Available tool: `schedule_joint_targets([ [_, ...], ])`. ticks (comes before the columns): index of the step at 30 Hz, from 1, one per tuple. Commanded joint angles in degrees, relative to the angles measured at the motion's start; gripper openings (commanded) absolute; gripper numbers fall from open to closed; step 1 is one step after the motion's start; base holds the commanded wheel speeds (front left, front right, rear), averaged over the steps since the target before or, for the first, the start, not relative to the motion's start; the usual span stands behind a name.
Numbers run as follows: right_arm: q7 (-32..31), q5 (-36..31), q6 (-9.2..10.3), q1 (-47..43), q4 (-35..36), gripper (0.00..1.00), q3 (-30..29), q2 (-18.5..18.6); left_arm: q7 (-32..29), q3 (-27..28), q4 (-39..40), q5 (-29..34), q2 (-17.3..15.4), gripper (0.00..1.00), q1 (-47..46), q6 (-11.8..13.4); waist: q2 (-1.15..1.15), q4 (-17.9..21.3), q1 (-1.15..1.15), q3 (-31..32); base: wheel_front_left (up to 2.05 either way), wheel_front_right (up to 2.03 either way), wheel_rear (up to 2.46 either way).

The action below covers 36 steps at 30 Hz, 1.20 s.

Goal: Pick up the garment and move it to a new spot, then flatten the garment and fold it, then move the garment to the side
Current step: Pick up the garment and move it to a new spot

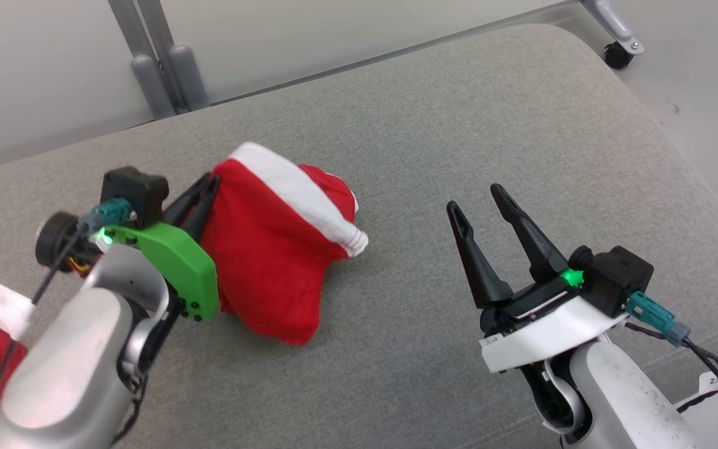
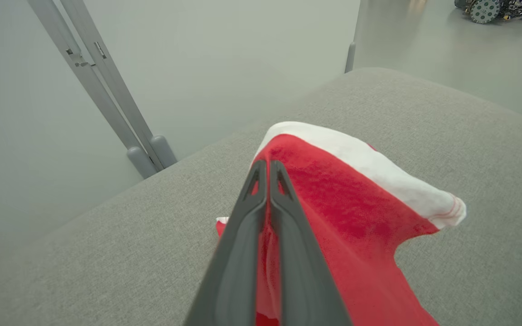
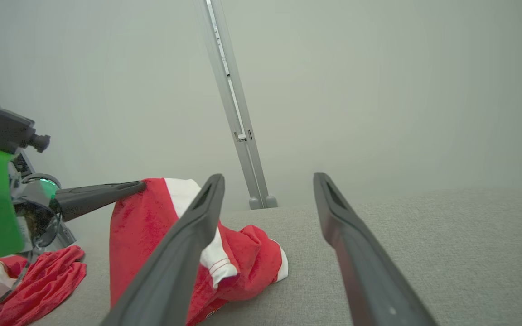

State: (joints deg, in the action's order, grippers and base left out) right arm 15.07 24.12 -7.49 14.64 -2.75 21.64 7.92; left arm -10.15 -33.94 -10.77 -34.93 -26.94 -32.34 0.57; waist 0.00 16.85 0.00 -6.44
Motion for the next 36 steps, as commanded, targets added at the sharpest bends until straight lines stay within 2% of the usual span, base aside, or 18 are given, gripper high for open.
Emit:
schedule_joint_targets([
  [1,0.1,0.3,0.0,0.7,-0.1,1.0,0.1,0.0,1.6,-0.5,-2.7,-0.7,2.0,0.0,2.4,0.6,0.0,0.9,0.0,-1.1,0.0,0.0,0.0],
  [2,0.1,0.4,0.0,0.8,-0.2,1.0,0.1,0.0,2.9,-1.1,-5.6,-0.4,3.3,0.0,3.6,1.1,0.0,1.1,0.0,-1.4,0.0,0.0,0.0],
  [3,0.1,0.4,0.0,0.9,-0.2,1.0,0.0,0.0,3.9,-1.8,-8.0,0.3,4.0,0.42,4.1,1.1,0.0,1.1,0.0,-1.6,0.0,0.0,0.0],
  [4,0.1,0.5,0.0,0.9,-0.4,1.0,0.1,-0.1,5.0,-2.5,-11.1,-0.2,5.6,1.0,5.1,0.6,0.0,1.1,0.0,-1.8,0.0,0.0,0.0],
  [7,0.1,0.8,0.0,1.2,-0.5,1.0,0.4,0.4,8.8,-3.9,-18.8,-0.1,9.0,1.0,5.7,-0.7,0.0,0.6,0.0,-2.5,0.0,0.0,0.0],
  [10,0.1,0.9,0.0,0.8,-0.7,1.0,0.0,0.9,13.4,-4.1,-23.1,-0.3,11.7,1.0,4.7,-2.3,0.0,-0.7,0.0,-2.6,0.0,0.0,0.0],
  [15,0.1,0.9,0.0,0.1,-1.3,1.0,-0.3,1.4,20.1,-3.4,-26.0,0.4,13.0,1.0,3.3,-3.1,0.0,-3.2,0.0,-1.3,0.0,0.0,0.0],
  [19,0.1,0.9,0.0,-0.6,-1.6,1.0,-1.2,2.2,22.7,-2.7,-24.4,0.7,12.2,1.0,3.6,-3.2,0.0,-5.3,0.0,0.3,0.0,0.0,0.0],
  [23,0.1,0.7,0.0,-1.6,-1.7,1.0,-2.0,2.8,23.7,-1.3,-20.4,0.5,10.2,1.0,5.6,-1.5,0.0,-7.3,0.0,2.2,0.0,0.0,0.0],
  [26,0.1,0.7,0.0,-2.2,-1.6,1.0,-2.7,3.0,24.2,0.7,-16.4,-0.3,8.4,1.0,8.0,0.7,0.0,-8.7,0.0,3.4,0.0,0.0,0.0],
  [29,0.1,0.7,0.0,-3.4,-1.8,1.0,-3.5,3.2,24.5,3.5,-12.4,-2.5,7.3,1.0,11.2,2.2,0.0,-10.0,0.0,4.5,0.0,0.0,0.0],
  [32,0.1,0.7,0.0,-4.4,-1.5,1.0,-4.4,3.2,24.9,6.2,-8.8,-2.4,5.6,1.0,15.0,5.3,0.0,-11.2,0.0,5.2,0.0,0.0,0.0],
  [36,0.1,0.9,0.0,-6.6,-2.0,1.0,-6.2,2.8,25.4,9.0,-5.4,-1.5,5.9,1.0,19.8,8.6,0.0,-12.8,0.0,5.8,0.0,0.0,0.0],
])
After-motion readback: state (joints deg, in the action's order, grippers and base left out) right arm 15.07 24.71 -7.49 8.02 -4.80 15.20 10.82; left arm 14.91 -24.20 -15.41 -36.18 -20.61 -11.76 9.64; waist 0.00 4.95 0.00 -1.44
